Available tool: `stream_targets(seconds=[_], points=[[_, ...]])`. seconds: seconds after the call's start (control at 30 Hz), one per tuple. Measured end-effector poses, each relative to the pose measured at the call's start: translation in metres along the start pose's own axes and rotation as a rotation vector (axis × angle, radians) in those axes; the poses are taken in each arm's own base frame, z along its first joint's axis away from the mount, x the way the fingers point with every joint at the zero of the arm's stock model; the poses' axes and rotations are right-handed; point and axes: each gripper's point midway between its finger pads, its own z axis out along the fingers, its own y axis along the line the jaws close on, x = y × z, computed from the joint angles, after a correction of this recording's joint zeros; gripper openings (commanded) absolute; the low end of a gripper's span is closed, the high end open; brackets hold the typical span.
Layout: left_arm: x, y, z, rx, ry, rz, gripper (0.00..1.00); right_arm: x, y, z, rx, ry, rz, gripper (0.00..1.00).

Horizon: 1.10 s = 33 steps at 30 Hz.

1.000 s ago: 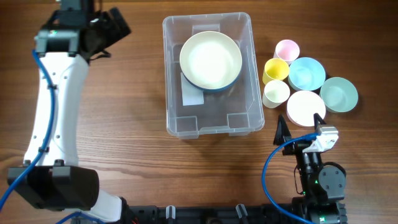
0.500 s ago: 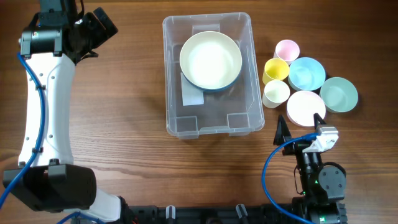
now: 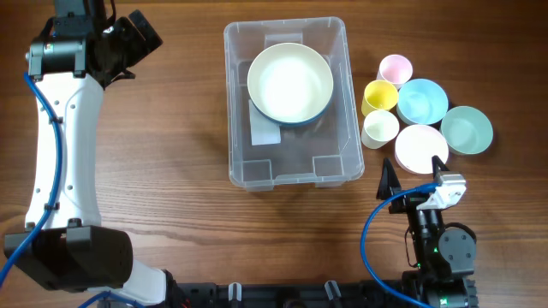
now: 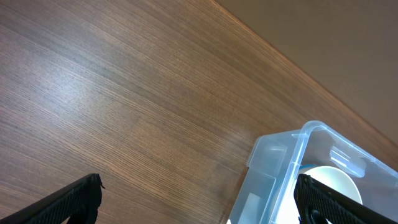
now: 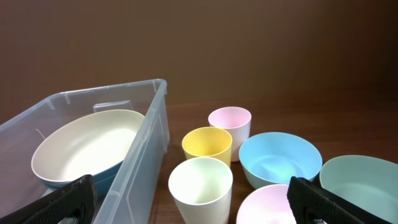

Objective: Pack container
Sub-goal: 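Move the right gripper over the pink bowl among the cups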

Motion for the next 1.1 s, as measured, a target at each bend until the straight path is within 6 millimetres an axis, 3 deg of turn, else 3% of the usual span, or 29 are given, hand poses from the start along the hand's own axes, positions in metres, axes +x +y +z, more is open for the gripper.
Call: stream_targets(seconds=[0.87,0.93,1.1], points=[[0.0,0.0,0.0,0.003,0.002,0.0,1.0,-0.002,-0.002,0.0,0.013,0.0,0.02,1.0],[0.0,0.0,0.0,0.003,0.002,0.0,1.0,-0.008,-0.003,-0.002,0.027,0.011,0.04,1.0],[0.0,0.0,0.0,0.003,0.002,0.0,1.0,-0.049,-0.008,-0.003,0.101,0.082,0.073,1.0]])
